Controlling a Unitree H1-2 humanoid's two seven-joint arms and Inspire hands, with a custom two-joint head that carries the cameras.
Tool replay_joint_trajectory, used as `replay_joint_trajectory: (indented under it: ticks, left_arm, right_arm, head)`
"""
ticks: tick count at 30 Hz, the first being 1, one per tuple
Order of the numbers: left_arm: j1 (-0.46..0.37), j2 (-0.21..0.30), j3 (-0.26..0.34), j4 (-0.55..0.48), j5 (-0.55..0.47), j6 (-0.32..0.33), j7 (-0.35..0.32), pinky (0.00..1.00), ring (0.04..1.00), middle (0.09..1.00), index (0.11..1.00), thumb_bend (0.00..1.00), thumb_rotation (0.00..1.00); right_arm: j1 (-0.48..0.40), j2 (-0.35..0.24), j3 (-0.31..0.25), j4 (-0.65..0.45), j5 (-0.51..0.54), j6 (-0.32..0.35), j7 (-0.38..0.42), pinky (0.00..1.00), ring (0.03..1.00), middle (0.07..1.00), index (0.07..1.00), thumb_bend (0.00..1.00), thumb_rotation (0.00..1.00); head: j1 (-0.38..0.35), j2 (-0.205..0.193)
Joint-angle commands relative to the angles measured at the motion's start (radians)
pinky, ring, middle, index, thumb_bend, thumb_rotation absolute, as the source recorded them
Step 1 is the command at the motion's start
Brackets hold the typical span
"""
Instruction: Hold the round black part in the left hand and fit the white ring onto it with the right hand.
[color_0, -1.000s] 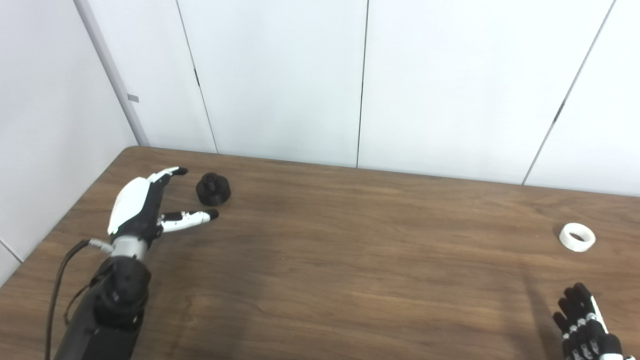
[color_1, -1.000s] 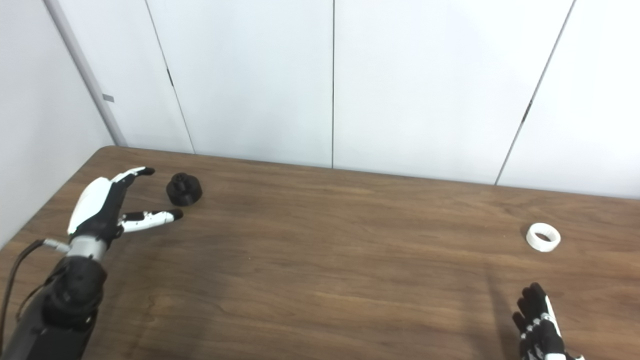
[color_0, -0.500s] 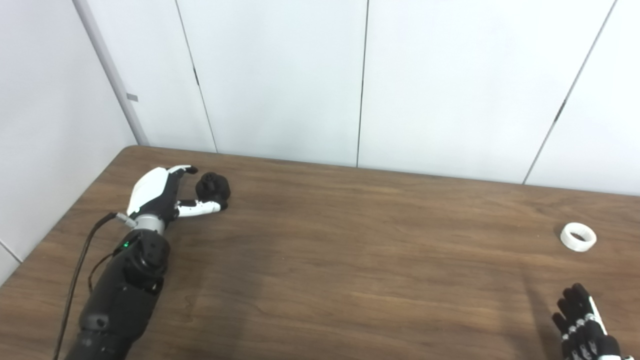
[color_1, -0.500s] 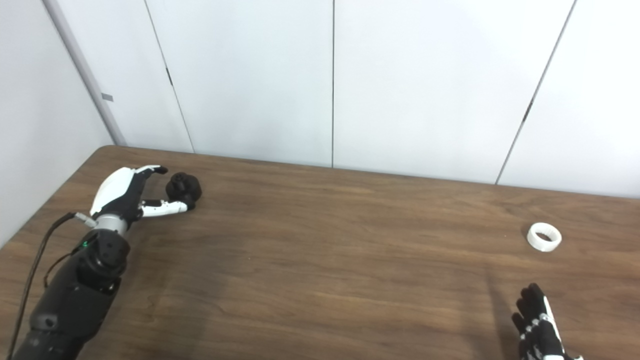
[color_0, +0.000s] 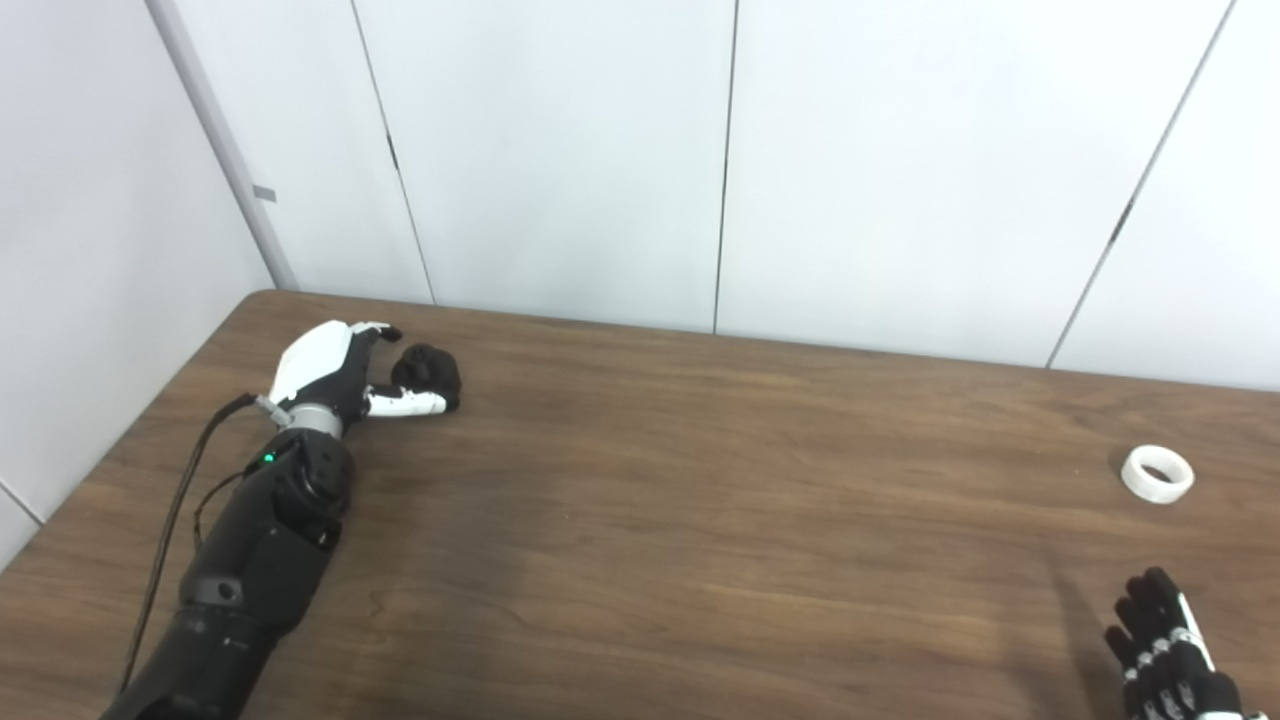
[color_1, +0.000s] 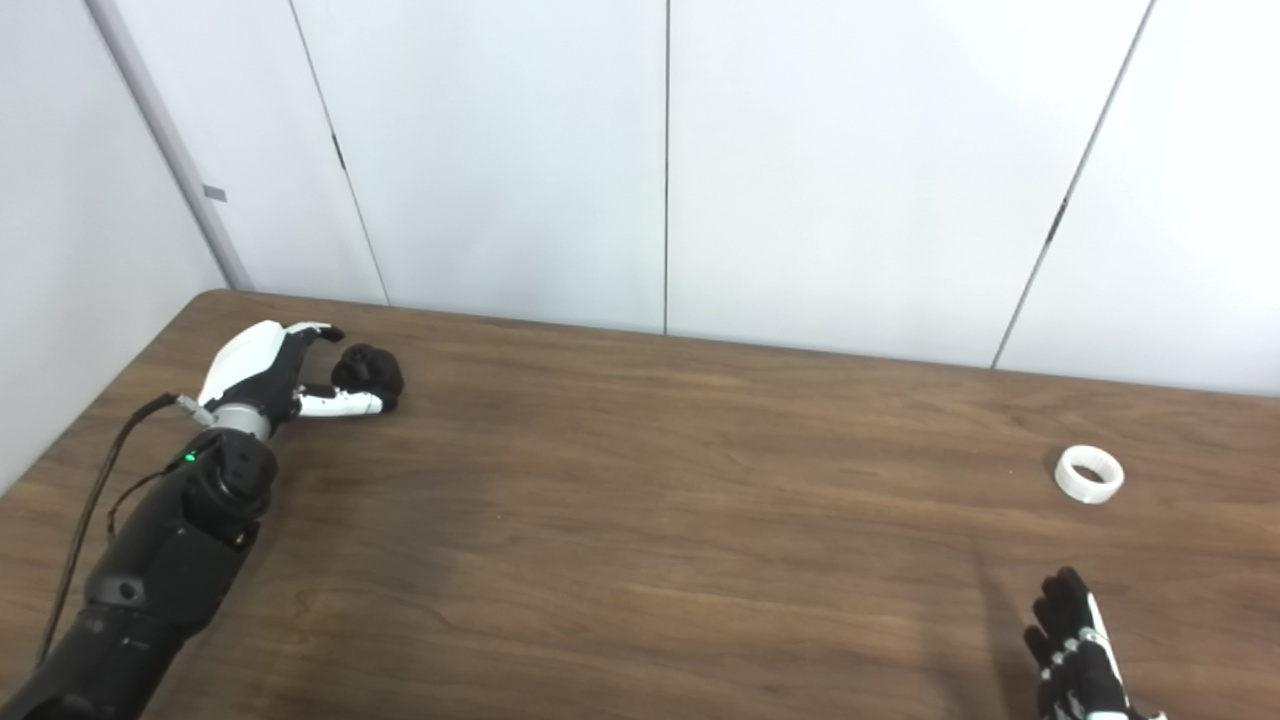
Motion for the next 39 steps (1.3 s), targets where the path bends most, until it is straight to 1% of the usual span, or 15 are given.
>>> replay_joint_trajectory:
  ticks: [1, 3, 8, 12, 17, 22, 26, 30, 35, 39]
  left_arm:
    - [-0.059, 0.042, -0.001, -0.005, 0.025, 0.006, 0.022, 1.0, 0.993, 0.934, 0.828, 0.93, 0.38]
    - [-0.062, 0.044, -0.007, 0.0, 0.026, 0.013, 0.024, 1.0, 0.991, 0.932, 0.823, 0.93, 0.37]
    - [-0.069, 0.045, -0.011, 0.027, 0.02, 0.008, 0.037, 1.0, 0.982, 0.924, 0.808, 0.92, 0.35]
    - [-0.076, 0.045, -0.019, 0.037, 0.022, 0.019, 0.031, 1.0, 0.982, 0.923, 0.807, 0.92, 0.36]
    - [-0.079, 0.044, -0.022, 0.044, 0.01, 0.015, 0.02, 1.0, 0.983, 0.923, 0.79, 0.91, 0.34]
    - [-0.081, 0.034, -0.019, 0.056, -0.007, -0.006, 0.025, 1.0, 0.978, 0.913, 0.773, 0.91, 0.33]
    - [-0.085, 0.027, -0.022, 0.058, -0.015, -0.002, 0.029, 1.0, 0.978, 0.911, 0.77, 0.9, 0.32]
    - [-0.089, 0.022, -0.024, 0.061, -0.02, 0.0, 0.029, 1.0, 0.981, 0.915, 0.767, 0.91, 0.33]
    - [-0.091, 0.014, -0.023, 0.052, -0.024, 0.012, 0.03, 1.0, 0.982, 0.915, 0.766, 0.91, 0.32]
    - [-0.091, 0.011, -0.019, 0.052, -0.032, 0.007, 0.032, 1.0, 0.978, 0.909, 0.768, 0.9, 0.31]
  right_arm:
    - [0.012, 0.008, 0.007, 0.052, 0.0, -0.01, 0.009, 1.0, 1.0, 1.0, 1.0, 0.56, 1.0]
    - [0.012, 0.008, 0.006, 0.055, 0.002, -0.016, 0.011, 1.0, 1.0, 1.0, 1.0, 0.56, 1.0]
    - [0.016, 0.008, 0.005, 0.051, 0.001, -0.008, 0.012, 1.0, 1.0, 1.0, 1.0, 0.56, 1.0]
    - [0.018, 0.006, 0.004, 0.049, 0.003, -0.008, 0.014, 1.0, 1.0, 1.0, 1.0, 0.56, 1.0]
    - [0.023, 0.01, 0.004, 0.04, -0.002, -0.003, 0.01, 1.0, 1.0, 1.0, 1.0, 0.56, 1.0]
    - [0.026, 0.013, 0.004, 0.037, 0.0, 0.001, 0.01, 1.0, 1.0, 1.0, 1.0, 0.56, 1.0]
    - [0.027, 0.016, 0.004, 0.036, -0.004, 0.001, 0.007, 1.0, 1.0, 1.0, 1.0, 0.56, 1.0]
    - [0.027, 0.017, 0.005, 0.037, -0.005, 0.0, 0.007, 1.0, 1.0, 1.0, 1.0, 0.56, 1.0]
    - [0.028, 0.018, 0.005, 0.03, -0.004, 0.008, 0.007, 1.0, 1.0, 1.0, 1.0, 0.56, 1.0]
    - [0.03, 0.018, 0.006, 0.027, -0.014, 0.011, 0.003, 1.0, 1.0, 1.0, 1.0, 0.57, 1.0]
  head:
    - [0.002, 0.002]
    - [0.002, 0.002]
    - [0.001, 0.004]
    - [0.0, 0.006]
    - [-0.001, 0.009]
    - [-0.005, 0.009]
    - [-0.006, 0.009]
    - [-0.009, 0.009]
    - [-0.008, 0.01]
    - [-0.012, 0.012]
